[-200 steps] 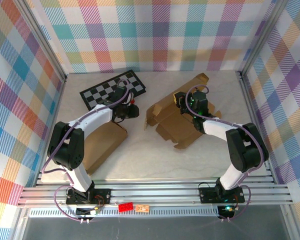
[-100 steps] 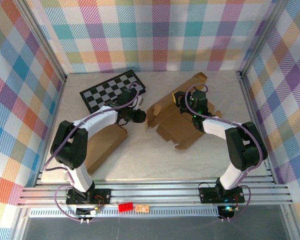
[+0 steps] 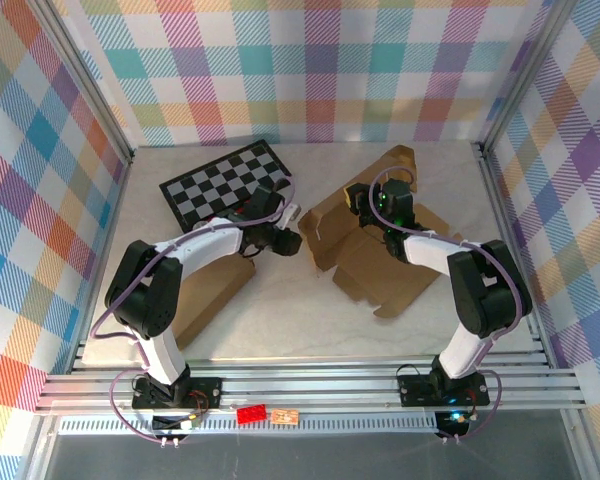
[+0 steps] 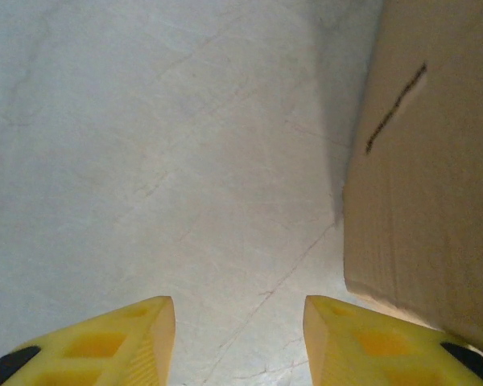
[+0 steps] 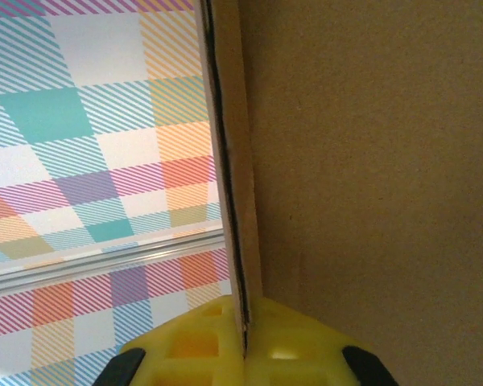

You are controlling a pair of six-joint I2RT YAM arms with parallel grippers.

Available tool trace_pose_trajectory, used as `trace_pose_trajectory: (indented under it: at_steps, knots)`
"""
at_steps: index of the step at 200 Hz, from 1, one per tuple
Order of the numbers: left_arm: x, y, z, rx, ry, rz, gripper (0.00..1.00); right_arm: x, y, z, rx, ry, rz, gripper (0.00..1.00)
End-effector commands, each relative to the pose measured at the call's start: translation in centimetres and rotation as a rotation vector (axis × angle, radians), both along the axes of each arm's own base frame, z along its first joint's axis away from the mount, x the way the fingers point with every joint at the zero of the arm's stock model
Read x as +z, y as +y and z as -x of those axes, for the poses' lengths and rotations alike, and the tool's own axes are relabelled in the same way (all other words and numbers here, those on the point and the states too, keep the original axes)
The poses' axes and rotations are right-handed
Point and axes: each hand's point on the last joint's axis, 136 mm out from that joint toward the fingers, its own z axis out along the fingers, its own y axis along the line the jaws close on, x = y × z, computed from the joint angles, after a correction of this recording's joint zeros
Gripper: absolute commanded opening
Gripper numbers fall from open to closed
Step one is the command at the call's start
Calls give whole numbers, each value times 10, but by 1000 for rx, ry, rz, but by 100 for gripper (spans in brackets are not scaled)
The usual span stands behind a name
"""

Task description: Fold the paper box

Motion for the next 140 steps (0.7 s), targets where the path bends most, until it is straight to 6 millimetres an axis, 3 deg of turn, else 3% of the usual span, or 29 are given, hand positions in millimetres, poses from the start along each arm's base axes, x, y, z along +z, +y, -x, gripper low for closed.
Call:
trace_pose_trajectory:
  at_steps: [1, 68, 140]
  knots:
    - [5, -16, 9, -74, -28, 34, 46, 19, 3, -8, 10, -50, -12, 0]
    - [13, -27, 7, -97, -51, 42, 47, 38, 5, -11, 13, -84, -32, 0]
    - [26, -48, -1, -79, -138, 64, 47, 38, 6, -11, 8, -74, -50, 0]
